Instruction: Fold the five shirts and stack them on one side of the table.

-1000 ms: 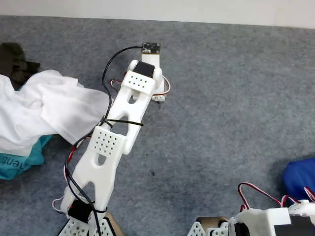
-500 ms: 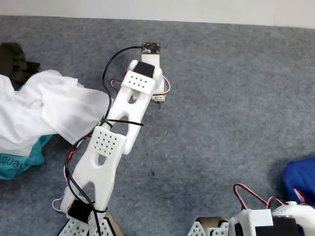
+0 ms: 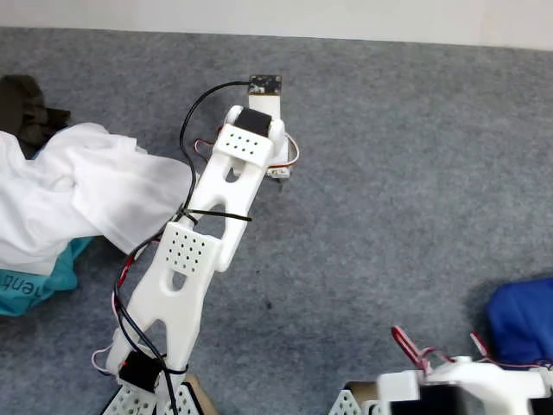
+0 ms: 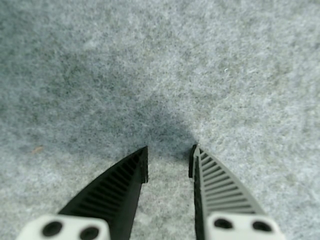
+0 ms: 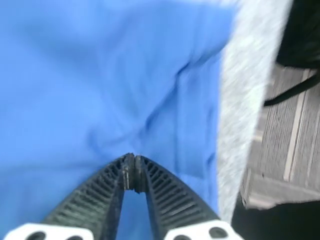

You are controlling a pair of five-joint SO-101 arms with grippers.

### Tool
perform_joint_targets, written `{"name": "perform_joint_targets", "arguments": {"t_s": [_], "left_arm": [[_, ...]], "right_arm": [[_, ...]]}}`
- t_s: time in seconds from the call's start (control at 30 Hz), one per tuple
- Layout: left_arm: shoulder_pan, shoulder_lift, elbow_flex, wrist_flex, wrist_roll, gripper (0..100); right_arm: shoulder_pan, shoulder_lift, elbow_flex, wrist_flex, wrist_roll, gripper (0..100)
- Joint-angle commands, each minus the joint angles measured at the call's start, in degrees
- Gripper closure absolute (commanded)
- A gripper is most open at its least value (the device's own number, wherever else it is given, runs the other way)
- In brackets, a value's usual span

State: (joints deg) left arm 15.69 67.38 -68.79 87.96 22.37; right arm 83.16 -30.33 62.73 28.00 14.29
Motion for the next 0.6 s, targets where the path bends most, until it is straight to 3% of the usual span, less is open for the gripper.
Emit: {"name": "perform_joint_targets", "arguments": {"t_s": [0.0, 0.27, 0.4, 0.57], "left_arm": [[0.92, 0.04, -0.22, -1.41, 0.00, 84], [3.56, -0.57, -0.66, -2.02, -0.09, 84], [4.26, -0.75, -0.92, 0.79, -0.09, 84], [-0.48, -3.47, -9.71, 12.31, -1.23, 84]], "right_arm": [[0.40, -8.13, -0.48, -0.75, -4.22, 99.3], [-4.26, -15.43, -0.40, 0.66, -7.74, 99.1], [-10.33, -15.43, -3.21, 10.42, -7.65, 99.0], [-21.93, -15.34, -11.82, 25.63, -7.65, 98.9]]}}
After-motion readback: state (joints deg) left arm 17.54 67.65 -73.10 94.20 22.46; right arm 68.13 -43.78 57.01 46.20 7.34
